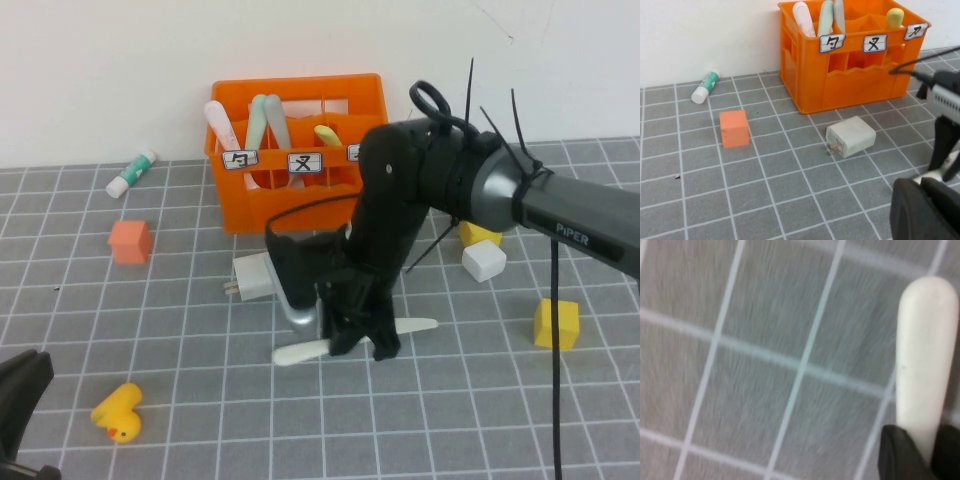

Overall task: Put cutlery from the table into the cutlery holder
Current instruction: Pick up the knife, then place the knife on the box

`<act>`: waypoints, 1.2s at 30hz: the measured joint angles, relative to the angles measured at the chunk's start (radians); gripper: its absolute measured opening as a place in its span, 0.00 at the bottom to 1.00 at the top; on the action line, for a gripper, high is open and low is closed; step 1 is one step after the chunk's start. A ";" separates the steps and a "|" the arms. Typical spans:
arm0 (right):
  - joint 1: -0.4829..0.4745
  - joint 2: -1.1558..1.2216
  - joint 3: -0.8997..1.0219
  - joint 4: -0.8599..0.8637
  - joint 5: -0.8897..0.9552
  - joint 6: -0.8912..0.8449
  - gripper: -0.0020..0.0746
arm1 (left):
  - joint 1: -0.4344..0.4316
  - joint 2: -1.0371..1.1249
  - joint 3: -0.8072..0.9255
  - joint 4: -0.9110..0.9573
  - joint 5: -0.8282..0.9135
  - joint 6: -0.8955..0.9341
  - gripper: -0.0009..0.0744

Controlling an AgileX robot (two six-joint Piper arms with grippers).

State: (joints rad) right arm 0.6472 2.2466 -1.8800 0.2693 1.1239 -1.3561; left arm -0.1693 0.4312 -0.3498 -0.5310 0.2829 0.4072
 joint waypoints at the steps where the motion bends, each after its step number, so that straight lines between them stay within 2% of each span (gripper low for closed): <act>1: 0.000 0.000 -0.014 0.015 0.002 0.000 0.19 | 0.000 0.000 0.000 0.000 0.000 0.000 0.01; 11: -0.011 -0.074 -0.065 0.196 0.008 0.004 0.19 | 0.000 0.000 0.000 -0.003 -0.002 0.000 0.01; 16: -0.042 -0.153 -0.065 0.359 0.006 0.000 0.19 | 0.000 0.000 0.000 -0.003 -0.002 0.002 0.01; 20: -0.107 -0.222 -0.065 0.567 -0.014 -0.047 0.19 | 0.000 0.000 0.000 -0.003 -0.002 0.002 0.01; 30: -0.348 -0.286 -0.065 1.152 -0.042 -0.338 0.19 | 0.000 0.000 0.000 -0.003 -0.002 0.002 0.01; 36: -0.402 -0.243 -0.065 1.378 -0.065 -0.535 0.19 | 0.000 0.000 0.000 -0.003 -0.002 0.002 0.01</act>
State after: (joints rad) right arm 0.2452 2.0035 -1.9454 1.6470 1.0589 -1.8913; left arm -0.1693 0.4312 -0.3498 -0.5345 0.2810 0.4091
